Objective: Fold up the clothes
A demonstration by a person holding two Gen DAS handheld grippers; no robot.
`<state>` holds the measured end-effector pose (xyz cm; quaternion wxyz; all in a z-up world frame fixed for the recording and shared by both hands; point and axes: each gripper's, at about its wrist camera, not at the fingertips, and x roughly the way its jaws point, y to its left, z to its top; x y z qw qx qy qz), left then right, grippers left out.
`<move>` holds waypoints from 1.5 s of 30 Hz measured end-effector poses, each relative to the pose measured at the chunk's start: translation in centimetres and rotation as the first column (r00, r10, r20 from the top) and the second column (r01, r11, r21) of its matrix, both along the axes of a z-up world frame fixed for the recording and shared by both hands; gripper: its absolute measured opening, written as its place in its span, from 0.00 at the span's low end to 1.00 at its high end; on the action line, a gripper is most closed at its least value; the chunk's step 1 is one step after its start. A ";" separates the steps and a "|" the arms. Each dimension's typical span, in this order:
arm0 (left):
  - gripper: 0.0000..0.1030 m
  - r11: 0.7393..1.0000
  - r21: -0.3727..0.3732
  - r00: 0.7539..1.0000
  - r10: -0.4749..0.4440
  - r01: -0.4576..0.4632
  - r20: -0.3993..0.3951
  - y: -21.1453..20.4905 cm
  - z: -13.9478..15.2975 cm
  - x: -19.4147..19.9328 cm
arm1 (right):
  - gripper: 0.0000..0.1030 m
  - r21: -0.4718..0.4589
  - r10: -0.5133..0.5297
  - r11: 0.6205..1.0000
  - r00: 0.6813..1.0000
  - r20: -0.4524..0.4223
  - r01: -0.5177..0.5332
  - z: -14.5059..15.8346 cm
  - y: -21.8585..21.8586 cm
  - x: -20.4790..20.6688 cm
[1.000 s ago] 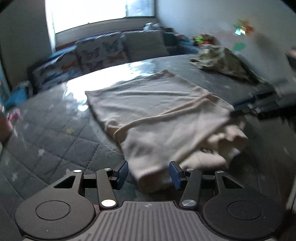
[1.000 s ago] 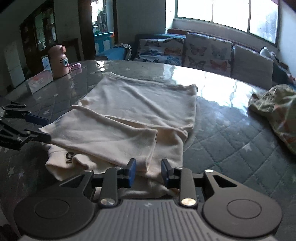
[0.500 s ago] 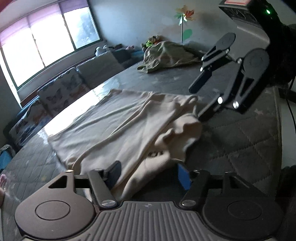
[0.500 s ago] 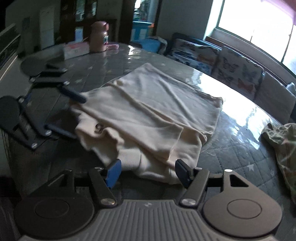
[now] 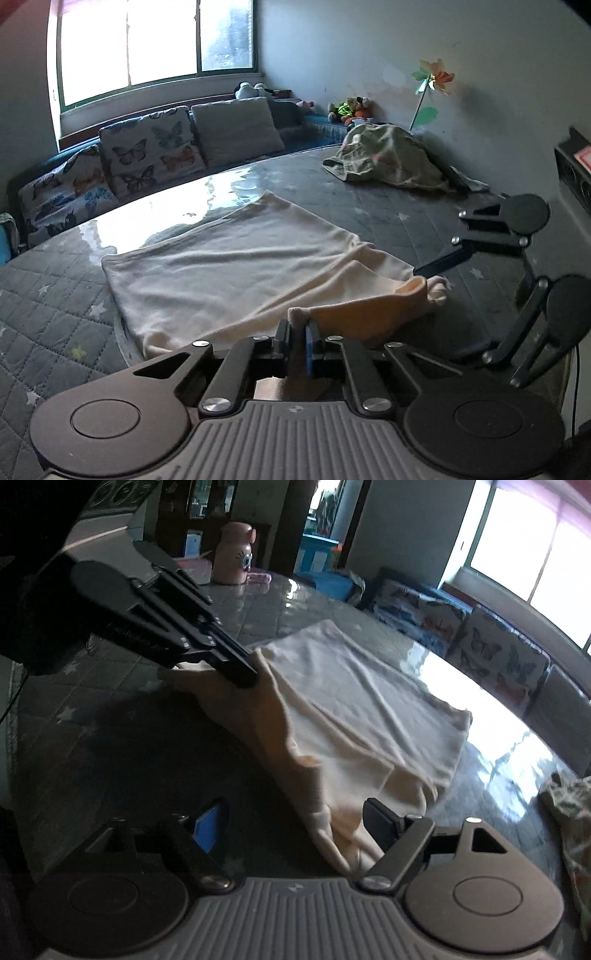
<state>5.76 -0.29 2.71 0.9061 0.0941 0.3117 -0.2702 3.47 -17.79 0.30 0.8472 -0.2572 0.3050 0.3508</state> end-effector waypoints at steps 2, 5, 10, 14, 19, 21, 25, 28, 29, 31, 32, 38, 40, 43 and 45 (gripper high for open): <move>0.09 1.000 -0.005 1.000 0.004 -0.004 -0.016 0.1 -0.2 0.4 | 0.66 0.010 0.001 1.000 1.000 0.016 -0.001 -0.2 0.3 0.6; 0.14 1.000 -0.022 0.999 0.006 -0.007 -0.043 0.6 -0.5 0.3 | 0.44 0.020 -0.032 0.999 0.999 -0.033 0.033 -0.6 0.4 1.9; 0.51 1.000 0.020 1.000 0.000 0.000 -0.026 1.4 -0.8 -1.9 | 0.20 0.075 -0.081 0.993 0.990 -0.117 0.091 -0.3 -0.6 3.3; 0.57 0.997 0.080 1.000 -0.012 0.012 -0.007 1.9 -1.4 -3.8 | 0.16 0.122 -0.121 0.983 0.981 -0.154 0.140 0.4 -1.1 3.7; 0.57 0.984 0.178 0.999 -0.010 0.003 0.039 1.5 -3.0 -4.7 | 0.14 0.161 -0.151 0.970 0.971 -0.185 0.182 0.8 -1.2 4.0; 0.57 0.976 0.216 0.997 -0.017 0.002 0.069 1.3 -3.4 -4.9 | 0.13 0.179 -0.163 0.964 0.969 -0.186 0.197 1.2 -1.3 3.9; 0.57 0.954 0.301 0.989 -0.055 0.012 0.135 0.6 -4.1 -5.5 | 0.10 0.210 -0.190 0.951 0.965 -0.183 0.227 1.9 -1.4 3.8; 0.57 0.947 0.320 0.984 -0.070 0.014 0.164 0.5 -4.3 -5.7 | 0.10 0.231 -0.204 0.942 0.962 -0.181 0.243 2.3 -1.4 3.9; 0.55 0.946 0.324 0.982 -0.074 0.014 0.173 0.5 -4.3 -5.7 | 0.10 0.233 -0.203 0.942 0.963 -0.179 0.242 2.4 -1.4 3.8; 0.40 0.945 0.328 0.980 -0.078 0.015 0.180 0.5 -4.4 -5.7 | 0.10 0.236 -0.203 0.941 0.963 -0.175 0.242 2.5 -1.3 3.6; 0.27 0.946 0.324 0.981 -0.076 0.015 0.177 0.6 -4.4 -5.6 | 0.10 0.237 -0.205 0.941 0.964 -0.171 0.242 2.6 -1.3 3.4; 0.09 0.975 0.222 0.984 -0.041 0.002 0.173 2.1 -2.1 -6.8 | 0.10 0.266 -0.203 0.934 0.967 -0.152 0.238 3.7 -1.7 1.5; 0.09 0.984 0.178 0.987 -0.032 0.004 0.155 2.8 -0.9 -7.6 | 0.10 0.273 -0.184 0.936 0.970 -0.156 0.222 4.5 -2.0 -0.2; 0.09 0.991 0.130 0.992 -0.038 0.022 0.120 3.7 1.1 -10.1 | 0.10 0.284 -0.155 0.938 0.974 -0.162 0.197 5.7 -2.5 -2.6; 0.09 0.993 0.111 0.993 -0.044 0.032 0.110 4.0 2.2 -11.7 | 0.10 0.291 -0.136 0.939 0.977 -0.166 0.180 6.6 -2.8 -4.2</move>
